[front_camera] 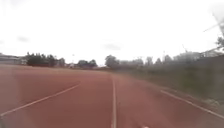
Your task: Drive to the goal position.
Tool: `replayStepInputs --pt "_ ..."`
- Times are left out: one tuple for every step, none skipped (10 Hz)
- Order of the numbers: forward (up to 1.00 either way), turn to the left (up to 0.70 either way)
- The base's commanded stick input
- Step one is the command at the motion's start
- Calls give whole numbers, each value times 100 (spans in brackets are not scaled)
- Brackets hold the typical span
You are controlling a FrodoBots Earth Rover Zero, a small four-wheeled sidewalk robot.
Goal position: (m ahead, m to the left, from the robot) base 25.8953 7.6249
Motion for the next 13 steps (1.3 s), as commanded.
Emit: replayStepInputs --pt "70 0" --pt "70 0" --pt "70 0" --pt "70 0" --pt "70 0" --pt "70 0" --pt "70 0" --pt "70 0" --pt "70 0" --pt "70 0" --pt "70 0" --pt "70 0" --pt "70 0"
